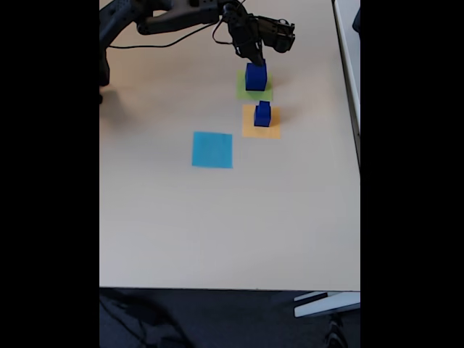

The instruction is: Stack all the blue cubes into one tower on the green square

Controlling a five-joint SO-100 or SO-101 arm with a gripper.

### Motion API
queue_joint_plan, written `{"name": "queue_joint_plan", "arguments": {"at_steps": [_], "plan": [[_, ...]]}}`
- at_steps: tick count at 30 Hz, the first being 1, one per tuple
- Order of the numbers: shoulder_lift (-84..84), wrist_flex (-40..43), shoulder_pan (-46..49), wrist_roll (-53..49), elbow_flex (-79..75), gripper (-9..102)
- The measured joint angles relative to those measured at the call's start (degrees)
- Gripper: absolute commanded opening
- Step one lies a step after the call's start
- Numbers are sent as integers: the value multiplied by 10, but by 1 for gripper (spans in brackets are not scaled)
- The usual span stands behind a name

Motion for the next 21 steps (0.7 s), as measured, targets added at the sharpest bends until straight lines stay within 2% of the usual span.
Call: {"name": "queue_joint_plan", "arguments": {"at_steps": [21], "plan": [[0,0,5,-1,23,0]]}}
